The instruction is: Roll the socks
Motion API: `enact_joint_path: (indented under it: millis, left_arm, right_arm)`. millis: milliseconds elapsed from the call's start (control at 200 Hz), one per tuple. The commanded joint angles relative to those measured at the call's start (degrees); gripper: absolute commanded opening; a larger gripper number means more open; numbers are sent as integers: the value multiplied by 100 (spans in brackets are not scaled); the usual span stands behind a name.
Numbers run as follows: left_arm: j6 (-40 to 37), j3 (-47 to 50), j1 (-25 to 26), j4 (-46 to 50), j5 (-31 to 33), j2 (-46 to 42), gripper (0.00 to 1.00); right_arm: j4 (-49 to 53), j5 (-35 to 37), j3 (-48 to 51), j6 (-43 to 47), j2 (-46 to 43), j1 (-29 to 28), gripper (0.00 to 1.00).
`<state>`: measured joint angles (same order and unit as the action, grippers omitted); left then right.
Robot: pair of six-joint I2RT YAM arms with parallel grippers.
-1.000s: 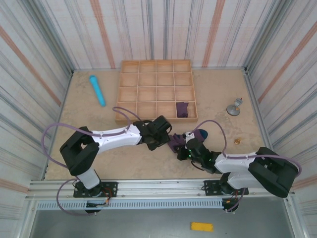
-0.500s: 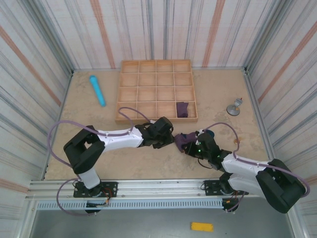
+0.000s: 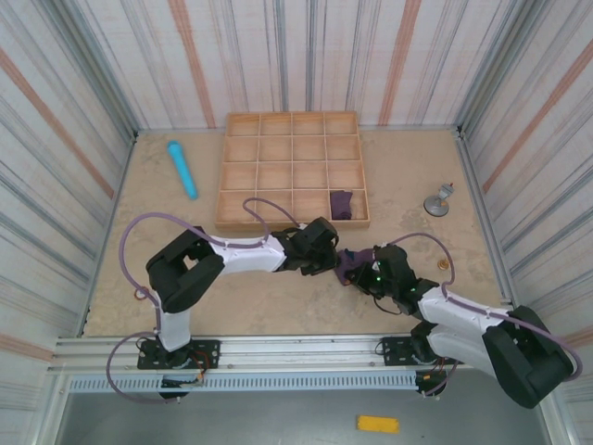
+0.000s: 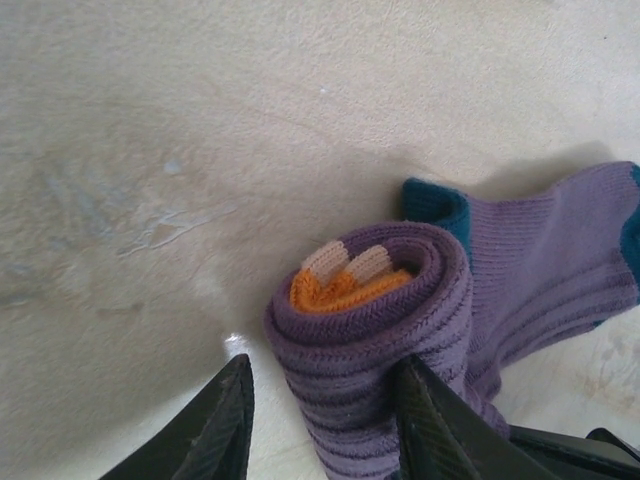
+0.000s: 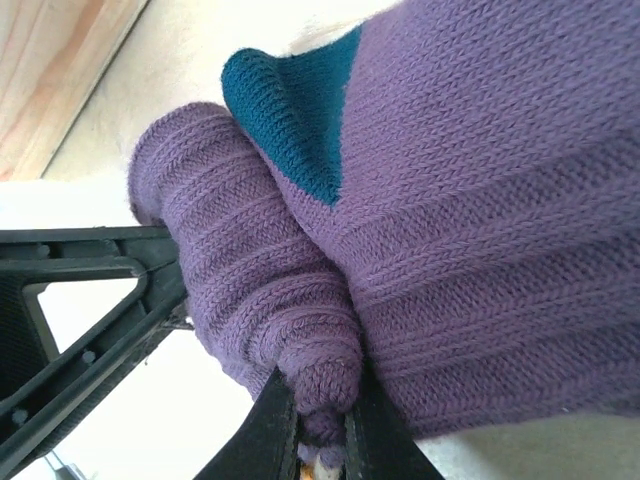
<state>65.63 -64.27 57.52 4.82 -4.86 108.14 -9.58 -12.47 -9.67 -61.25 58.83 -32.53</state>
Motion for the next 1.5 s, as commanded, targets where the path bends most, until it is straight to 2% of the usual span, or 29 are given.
enact_joint_path:
  millis: [0,281,481,751,817,902,997,1067,1152,1262,1413,1498]
  left_arm:
    - [-94,-162,30,-48,-104,218,39]
    - [3,-365,127,72,-269,492,38]
    - [47,-578,136,391,-377,753,36]
    - [170,-771,98,689,-337,911,12]
    - [195,-724,35,626,-433,901,0]
    - [216,-619,-55,622,-446,852,0]
    - [233,-482,-201,823,-421,692,0]
    - [248,-277,-293,979,-274,446,0]
    - [279,-75,-412,1301,-91,147,0]
    - [307,189,-495,1564,145,-275,0]
    - [352,502,-512,1938,496,-794,0]
    - [470,676,-510,2109,662,-1036,0]
  right_arm:
    - [1558,125,408,-264,112,69,0]
    - [981,-114,407,-203,592,218,0]
    - [835,-211,444,-110,569,293,0]
    - [731,-337,527,-29,238,379,0]
    - [723,-377,513,37,130,379,0]
    - [785,-438,444,206,20,388,0]
    - [755,-600,311,506,15,388,13]
    - [706,-790,112,791,70,370,27]
    - [730,-870,-202,1155,164,316,34]
    - [832,-942,-718,1631,305,169,50]
    - [1165,-595,-1217,1867,240,28,60]
    - [1595,-142,-1452,1944,184,40,60]
